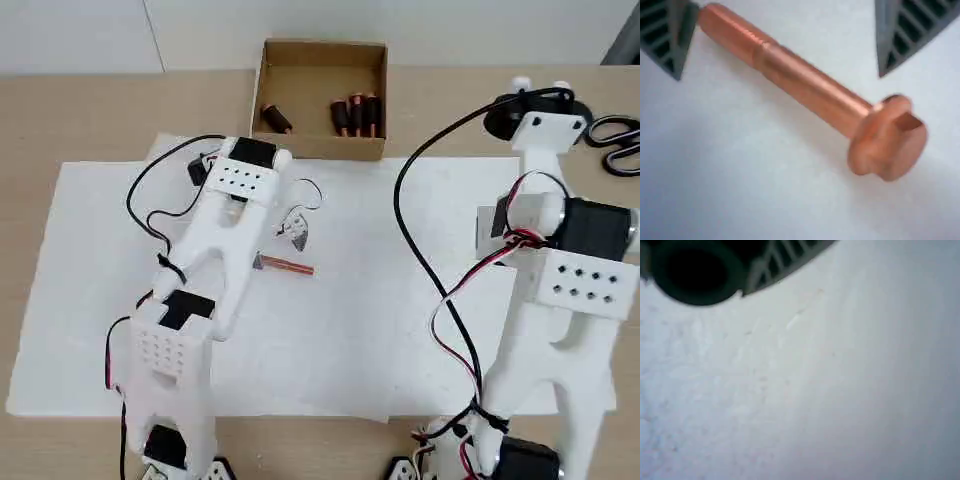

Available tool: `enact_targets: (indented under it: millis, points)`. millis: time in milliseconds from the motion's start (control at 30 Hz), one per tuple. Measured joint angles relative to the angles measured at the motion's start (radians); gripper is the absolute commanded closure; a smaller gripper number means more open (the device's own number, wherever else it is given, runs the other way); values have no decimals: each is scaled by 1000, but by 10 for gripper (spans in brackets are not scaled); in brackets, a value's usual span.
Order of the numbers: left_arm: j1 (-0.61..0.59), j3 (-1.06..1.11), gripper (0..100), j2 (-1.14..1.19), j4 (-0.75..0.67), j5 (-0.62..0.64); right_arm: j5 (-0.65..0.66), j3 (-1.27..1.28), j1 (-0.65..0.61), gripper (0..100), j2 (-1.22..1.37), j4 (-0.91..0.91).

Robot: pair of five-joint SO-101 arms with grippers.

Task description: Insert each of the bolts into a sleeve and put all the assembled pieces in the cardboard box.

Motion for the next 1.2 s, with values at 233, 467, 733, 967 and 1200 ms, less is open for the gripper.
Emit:
enact_targets:
  millis: [233,467,733,967,1200]
  points:
    - [-5,0,761,17,-2,28,-2,0,0,995,0,0]
    - [-31,-11,761,98,2,66,-2,0,0,995,0,0]
    - [-34,-17,784,107,3,66,-2,0,0,995,0,-2]
    - [-2,-20,994,107,-15,66,-2,0,0,995,0,-2]
    - [55,-20,993,123,-15,72,-2,0,0,995,0,-2]
